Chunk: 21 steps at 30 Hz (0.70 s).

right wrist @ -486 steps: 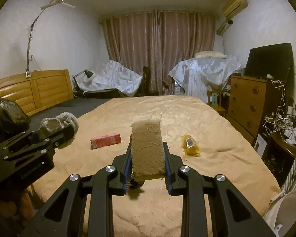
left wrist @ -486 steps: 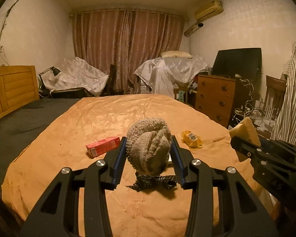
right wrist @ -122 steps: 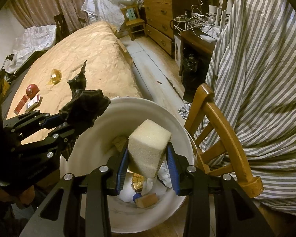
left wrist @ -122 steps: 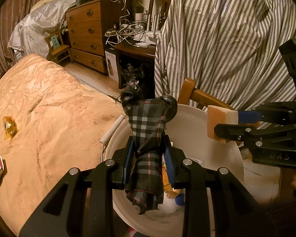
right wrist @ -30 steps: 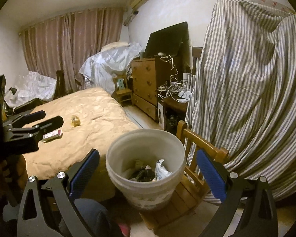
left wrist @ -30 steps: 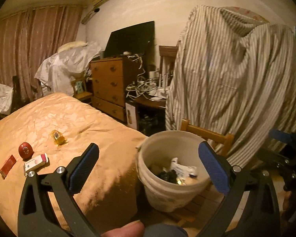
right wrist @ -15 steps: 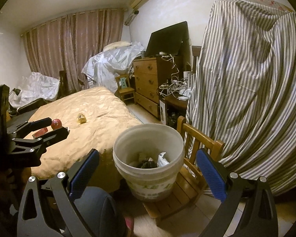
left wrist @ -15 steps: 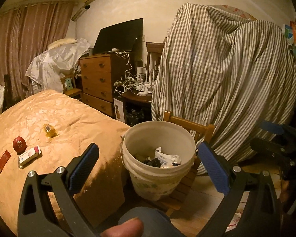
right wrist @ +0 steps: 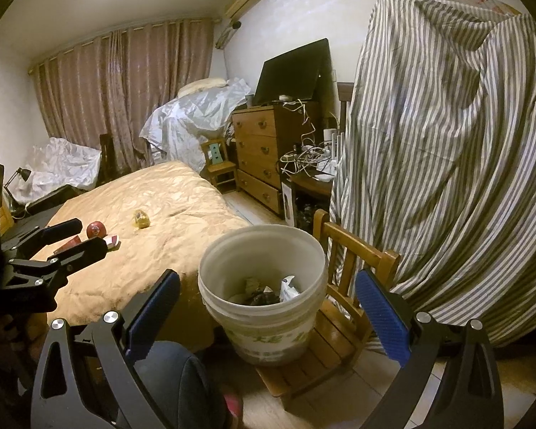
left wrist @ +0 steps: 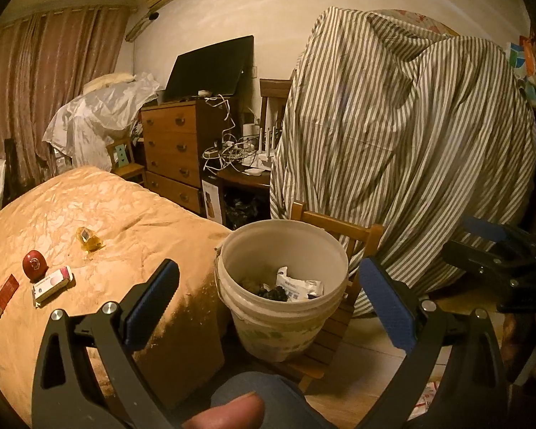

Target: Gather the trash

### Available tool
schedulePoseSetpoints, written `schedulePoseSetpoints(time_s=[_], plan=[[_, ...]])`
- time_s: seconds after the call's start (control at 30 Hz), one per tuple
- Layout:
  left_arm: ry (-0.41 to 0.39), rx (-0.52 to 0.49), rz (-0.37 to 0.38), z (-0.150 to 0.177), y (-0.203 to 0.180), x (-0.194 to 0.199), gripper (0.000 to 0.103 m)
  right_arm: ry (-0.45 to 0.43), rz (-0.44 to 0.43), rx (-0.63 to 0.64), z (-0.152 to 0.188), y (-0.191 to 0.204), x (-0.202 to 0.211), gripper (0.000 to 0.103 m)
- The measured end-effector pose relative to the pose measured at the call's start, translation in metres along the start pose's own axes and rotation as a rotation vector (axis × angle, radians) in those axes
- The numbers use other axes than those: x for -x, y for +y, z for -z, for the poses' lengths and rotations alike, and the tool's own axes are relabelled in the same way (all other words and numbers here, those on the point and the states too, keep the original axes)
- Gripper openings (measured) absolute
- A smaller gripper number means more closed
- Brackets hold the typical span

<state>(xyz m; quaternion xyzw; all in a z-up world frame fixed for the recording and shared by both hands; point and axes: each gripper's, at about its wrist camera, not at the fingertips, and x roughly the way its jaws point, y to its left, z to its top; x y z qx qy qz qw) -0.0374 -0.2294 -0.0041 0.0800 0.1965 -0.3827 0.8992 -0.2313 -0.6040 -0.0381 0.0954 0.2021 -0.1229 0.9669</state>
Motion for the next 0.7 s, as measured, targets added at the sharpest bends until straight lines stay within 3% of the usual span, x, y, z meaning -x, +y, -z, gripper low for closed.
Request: schedulePoseSetpoints(time_s=[0.7], plan=[[0.031, -0.007, -0.002, 0.0018, -0.0008, -0.0068, 0.097, 0.002, 0.001, 0.002, -0.0008, 0.0014, 0.0007, 0.098]])
